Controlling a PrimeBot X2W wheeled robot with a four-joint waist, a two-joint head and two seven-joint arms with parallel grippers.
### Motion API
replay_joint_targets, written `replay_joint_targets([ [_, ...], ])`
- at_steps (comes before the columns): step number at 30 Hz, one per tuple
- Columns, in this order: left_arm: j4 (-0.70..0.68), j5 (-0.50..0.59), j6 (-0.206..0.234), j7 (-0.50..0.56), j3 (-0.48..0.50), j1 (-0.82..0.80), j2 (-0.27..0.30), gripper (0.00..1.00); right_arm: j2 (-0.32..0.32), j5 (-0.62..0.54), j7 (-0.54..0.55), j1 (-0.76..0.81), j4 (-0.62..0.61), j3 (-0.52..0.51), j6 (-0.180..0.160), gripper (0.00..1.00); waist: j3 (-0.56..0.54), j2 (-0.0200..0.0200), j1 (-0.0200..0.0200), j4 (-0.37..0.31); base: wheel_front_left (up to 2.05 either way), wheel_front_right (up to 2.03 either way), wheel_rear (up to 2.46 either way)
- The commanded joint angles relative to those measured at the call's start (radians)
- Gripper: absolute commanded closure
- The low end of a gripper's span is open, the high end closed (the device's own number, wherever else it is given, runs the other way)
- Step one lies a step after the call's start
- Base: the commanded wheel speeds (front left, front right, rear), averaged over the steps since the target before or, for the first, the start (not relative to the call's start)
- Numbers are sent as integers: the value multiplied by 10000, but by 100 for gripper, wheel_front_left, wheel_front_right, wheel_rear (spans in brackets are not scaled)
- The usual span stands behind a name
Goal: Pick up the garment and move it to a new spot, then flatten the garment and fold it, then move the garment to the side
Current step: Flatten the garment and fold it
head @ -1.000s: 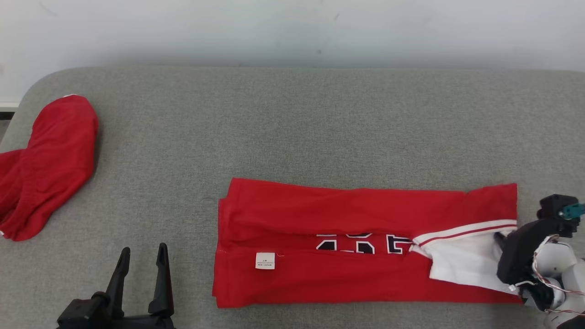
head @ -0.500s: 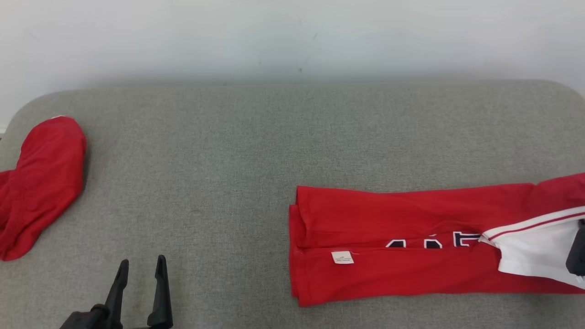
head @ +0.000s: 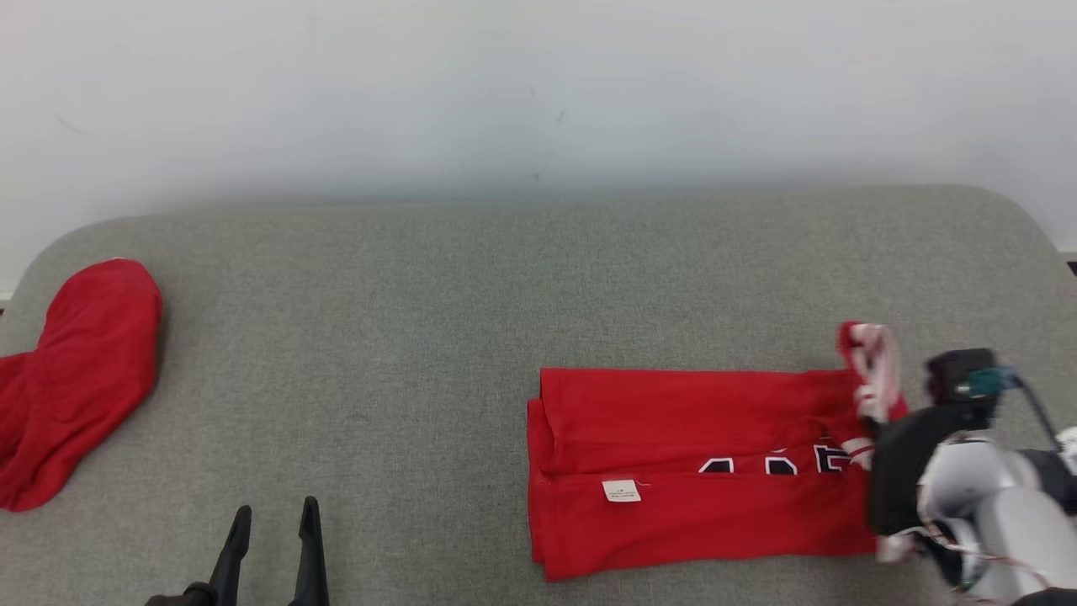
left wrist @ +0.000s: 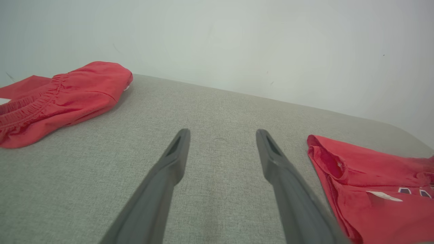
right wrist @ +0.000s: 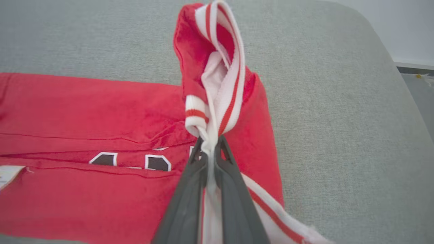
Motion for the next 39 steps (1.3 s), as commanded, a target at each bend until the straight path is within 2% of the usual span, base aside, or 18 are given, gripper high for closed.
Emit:
replay_joint_targets([
  [1, 21, -60, 11, -7, -8, 142, -1, 0, 130, 166, 74, 70, -203, 343, -26, 100, -127, -1, 0, 30, 0, 0, 0],
  [7, -39, -31, -8, -7, -72, 198, -3, 0, 859, 655, 270, -273, -372, 1824, -26, 100, -178, -1, 0, 164, 0, 0, 0],
  [16, -65, -130, 29, -7, -300, 72, -3, 0, 1838, 935, -34, -1414, 1181, 2854, -26, 100, 78, -1, 0, 589, 0, 0, 0],
  [24, 28, -262, 67, -7, -460, -154, -1, 0, 2094, 1322, -337, -2175, 2460, 3754, -27, 100, 297, -1, 0, 945, 0, 0, 0],
  [35, 167, -315, 91, -7, -502, -387, 0, 0, 2167, 2259, -810, -2641, 3231, 4797, -25, 100, 432, -1, 0, 956, 0, 0, 0],
  [36, 187, -325, 88, -7, -505, -412, 0, 0, 2164, 2399, -894, -2664, 3258, 4884, -25, 76, 431, -1, 0, 948, 0, 0, 0],
  [37, 206, -331, 81, -7, -513, -434, -1, 0, 2161, 2493, -982, -2705, 3295, 4964, -25, 0, 429, -1, 0, 941, 0, 0, 0],
  [39, 238, -338, 70, -7, -530, -472, 0, 0, 2162, 2893, -1223, -2742, 3248, 5120, -27, 0, 408, -1, 0, 931, 0, 0, 0],
])
